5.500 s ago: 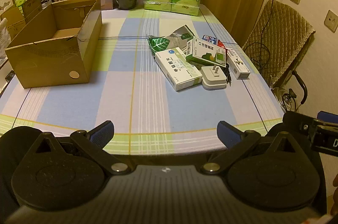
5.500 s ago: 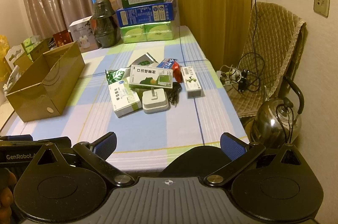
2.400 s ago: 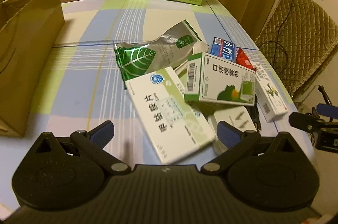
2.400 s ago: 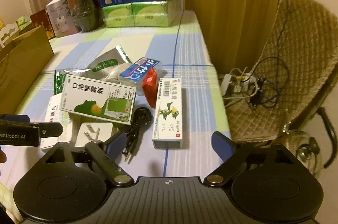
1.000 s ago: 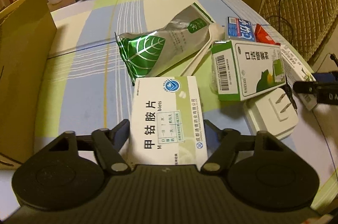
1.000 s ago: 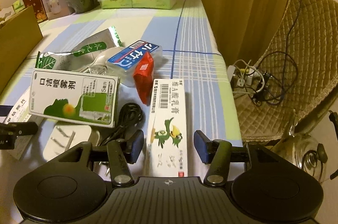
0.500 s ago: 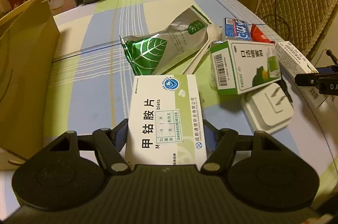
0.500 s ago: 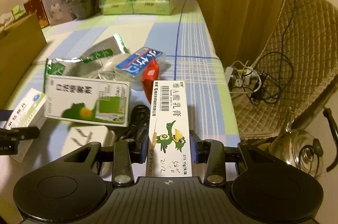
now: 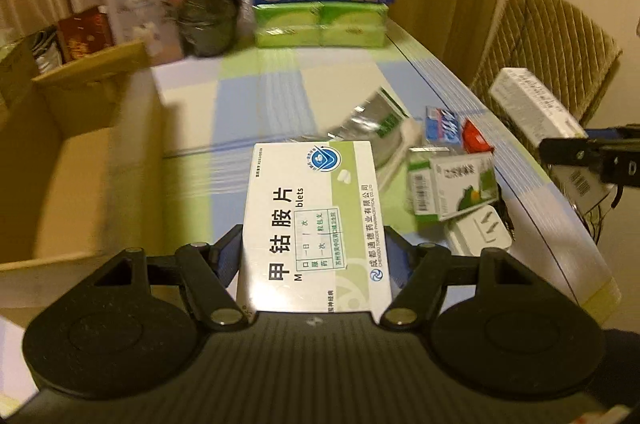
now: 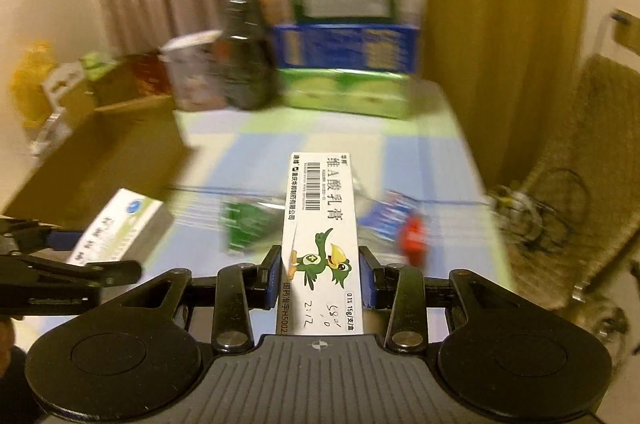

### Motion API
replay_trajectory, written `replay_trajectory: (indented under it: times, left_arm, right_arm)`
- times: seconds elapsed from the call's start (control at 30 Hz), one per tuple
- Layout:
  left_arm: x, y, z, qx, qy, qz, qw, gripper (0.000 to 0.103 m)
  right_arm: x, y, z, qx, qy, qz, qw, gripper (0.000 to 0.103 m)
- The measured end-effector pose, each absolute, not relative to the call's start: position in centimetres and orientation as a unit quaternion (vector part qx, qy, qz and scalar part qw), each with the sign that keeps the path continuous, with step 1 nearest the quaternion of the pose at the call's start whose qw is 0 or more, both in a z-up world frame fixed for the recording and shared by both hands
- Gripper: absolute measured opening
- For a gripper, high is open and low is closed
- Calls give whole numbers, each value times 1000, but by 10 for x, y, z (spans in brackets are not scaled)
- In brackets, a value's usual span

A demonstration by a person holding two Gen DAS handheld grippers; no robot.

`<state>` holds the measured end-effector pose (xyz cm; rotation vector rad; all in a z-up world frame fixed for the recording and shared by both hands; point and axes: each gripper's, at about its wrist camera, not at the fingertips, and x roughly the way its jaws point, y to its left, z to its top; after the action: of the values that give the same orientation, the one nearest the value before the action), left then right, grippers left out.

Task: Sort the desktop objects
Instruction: 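Carry both boxes to the cardboard box and open both tools to drop them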

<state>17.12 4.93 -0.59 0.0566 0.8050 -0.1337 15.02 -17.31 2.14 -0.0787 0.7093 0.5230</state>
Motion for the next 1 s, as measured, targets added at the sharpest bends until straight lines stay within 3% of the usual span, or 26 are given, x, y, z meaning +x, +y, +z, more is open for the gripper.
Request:
replay_trajectory:
  times: [0.47, 0.9, 0.97, 1.0]
  left_arm:
    - [146, 236, 44, 17, 377, 52, 925, 67]
    - [186, 306, 20, -25, 380, 61, 922, 67]
    - [192, 309, 16, -33, 381, 62, 922, 67]
    - [194, 311, 14, -36, 379, 66, 922, 68]
  right_arm:
    - [131, 57, 47, -16, 352, 396, 848, 35]
    - [172, 130, 3, 8, 388, 403, 829, 36]
    - [179, 130, 1, 22, 388, 396, 832, 40]
    - [181, 128, 2, 28, 387, 395, 833, 48]
